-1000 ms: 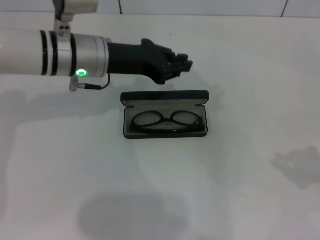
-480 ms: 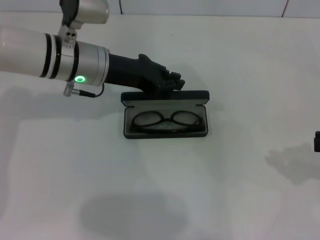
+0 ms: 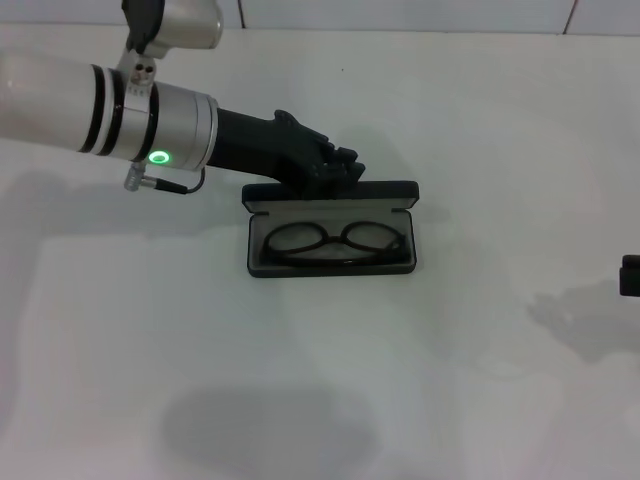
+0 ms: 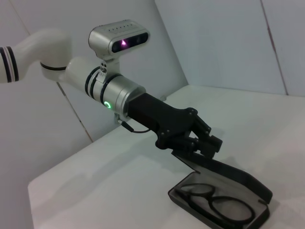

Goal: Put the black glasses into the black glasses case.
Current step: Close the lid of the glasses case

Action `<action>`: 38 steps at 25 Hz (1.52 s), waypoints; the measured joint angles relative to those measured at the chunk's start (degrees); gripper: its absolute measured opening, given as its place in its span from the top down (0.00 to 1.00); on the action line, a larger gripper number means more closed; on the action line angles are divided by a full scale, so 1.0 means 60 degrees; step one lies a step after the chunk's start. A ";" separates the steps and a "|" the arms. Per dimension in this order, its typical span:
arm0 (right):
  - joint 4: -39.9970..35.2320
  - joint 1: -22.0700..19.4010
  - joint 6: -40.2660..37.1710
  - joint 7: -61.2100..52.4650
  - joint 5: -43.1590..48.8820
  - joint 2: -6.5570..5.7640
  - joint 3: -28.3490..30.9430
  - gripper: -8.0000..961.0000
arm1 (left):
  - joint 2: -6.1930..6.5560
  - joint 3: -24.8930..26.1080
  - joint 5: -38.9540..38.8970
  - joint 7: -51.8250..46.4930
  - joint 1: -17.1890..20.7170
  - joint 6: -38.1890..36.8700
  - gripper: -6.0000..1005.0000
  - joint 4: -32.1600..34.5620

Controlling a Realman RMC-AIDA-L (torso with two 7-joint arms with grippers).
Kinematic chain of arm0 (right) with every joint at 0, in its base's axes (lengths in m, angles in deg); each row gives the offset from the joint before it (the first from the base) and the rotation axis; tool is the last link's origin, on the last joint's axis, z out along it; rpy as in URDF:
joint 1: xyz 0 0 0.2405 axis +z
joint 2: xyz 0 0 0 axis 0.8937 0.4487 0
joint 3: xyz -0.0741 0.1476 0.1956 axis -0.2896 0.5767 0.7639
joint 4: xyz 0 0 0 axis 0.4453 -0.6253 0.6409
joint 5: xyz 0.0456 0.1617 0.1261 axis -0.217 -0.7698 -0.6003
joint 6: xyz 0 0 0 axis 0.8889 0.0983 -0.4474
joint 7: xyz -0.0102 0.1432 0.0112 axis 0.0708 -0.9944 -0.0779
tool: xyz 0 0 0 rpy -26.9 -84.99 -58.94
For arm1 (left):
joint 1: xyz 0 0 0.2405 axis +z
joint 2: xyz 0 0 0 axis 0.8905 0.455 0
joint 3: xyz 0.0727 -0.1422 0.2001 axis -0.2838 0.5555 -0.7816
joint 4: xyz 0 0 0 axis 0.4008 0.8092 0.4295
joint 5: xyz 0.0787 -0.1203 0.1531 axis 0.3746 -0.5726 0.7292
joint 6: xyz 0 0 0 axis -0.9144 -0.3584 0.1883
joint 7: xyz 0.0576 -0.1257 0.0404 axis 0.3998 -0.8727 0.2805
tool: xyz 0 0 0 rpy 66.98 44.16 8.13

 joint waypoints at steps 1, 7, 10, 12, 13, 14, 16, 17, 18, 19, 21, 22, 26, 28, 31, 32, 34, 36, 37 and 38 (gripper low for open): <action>0.0058 0.0033 0.0019 0.0030 0.0016 -0.0004 0.0000 0.86 | 0.0000 -0.0010 0.0082 -0.0010 -0.0034 0.0002 0.82 -0.0009; 0.0362 0.0256 0.0139 0.0168 0.0216 -0.0011 -0.0050 0.86 | -0.0070 0.0010 0.0394 -0.0039 -0.0091 0.0012 0.82 -0.0046; 0.0461 0.0329 0.0174 0.0190 0.0320 -0.0004 -0.0046 0.86 | -0.0076 -0.0006 0.0435 -0.0066 -0.0095 0.0012 0.82 -0.0050; 0.0543 0.0373 0.0206 0.0226 0.0349 -0.0002 -0.0064 0.86 | -0.0079 -0.0007 0.0471 -0.0099 -0.0094 0.0001 0.82 -0.0048; 0.0610 0.0401 0.0218 0.0272 0.0356 -0.0002 -0.0080 0.86 | -0.0080 -0.0008 0.0488 -0.0108 -0.0094 -0.0018 0.82 -0.0048; 0.0667 0.0429 0.0223 0.0301 0.0361 -0.0002 -0.0087 0.86 | -0.0081 -0.0009 0.0496 -0.0110 -0.0094 -0.0034 0.82 -0.0048; 0.0731 0.0453 0.0230 0.0332 0.0368 -0.0003 -0.0088 0.86 | -0.0082 -0.0017 0.0517 -0.0111 -0.0095 -0.0088 0.82 -0.0031; 0.0742 0.0457 0.0231 0.0333 0.0369 -0.0004 -0.0082 0.86 | -0.0082 -0.0021 0.0522 -0.0111 -0.0094 -0.0104 0.82 -0.0016; 0.0746 0.0457 0.0233 0.0333 0.0371 -0.0005 -0.0074 0.86 | -0.0082 -0.0022 0.0525 -0.0106 -0.0095 -0.0136 0.82 -0.0005; 0.0747 0.0458 0.0234 0.0334 0.0372 -0.0006 -0.0071 0.86 | -0.0084 -0.0023 0.0528 -0.0096 -0.0094 -0.0182 0.82 -0.0001; 0.0750 0.0462 0.0234 0.0335 0.0374 -0.0008 -0.0084 0.86 | -0.0093 -0.0025 0.0529 -0.0050 -0.0097 -0.0382 0.82 0.0002; 0.0753 0.0470 0.0234 0.0335 0.0377 -0.0007 -0.0090 0.86 | -0.0097 -0.0026 0.0530 -0.0035 -0.0097 -0.0472 0.82 0.0002; 0.0828 0.0539 0.0234 0.0368 0.0377 -0.0008 -0.0093 0.86 | -0.0098 -0.0036 0.0530 -0.0019 -0.0061 -0.0645 0.82 0.0004; 0.0852 0.0560 0.0234 0.0400 0.0377 -0.0003 -0.0093 0.86 | -0.0097 -0.0043 0.0530 -0.0007 -0.0022 -0.0764 0.82 0.0004; 0.0855 0.0562 0.0233 0.0402 0.0377 0.0003 -0.0091 0.86 | -0.0103 -0.0166 0.0526 0.0047 0.0000 -0.0857 0.82 -0.0008; 0.0855 0.0562 0.0230 0.0402 0.0377 0.0008 -0.0091 0.86 | -0.0114 -0.0241 0.0525 0.0059 0.0004 -0.0872 0.82 -0.0011; 0.0871 0.0563 0.0221 0.0403 0.0377 0.0018 -0.0094 0.86 | -0.0131 -0.0352 0.0525 0.0078 0.0009 -0.0898 0.82 -0.0017; 0.0913 0.0565 0.0215 0.0406 0.0379 0.0027 -0.0101 0.86 | -0.0147 -0.0457 0.0540 0.0094 0.0009 -0.0918 0.82 -0.0039; 0.0945 0.0569 0.0214 0.0408 0.0382 0.0031 -0.0105 0.86 | -0.0155 -0.0498 0.0560 0.0102 0.0009 -0.0926 0.82 -0.0046; 0.0972 0.0572 0.0214 0.0411 0.0388 0.0035 -0.0110 0.86 | -0.0162 -0.0539 0.0590 0.0110 0.0009 -0.0930 0.82 -0.0047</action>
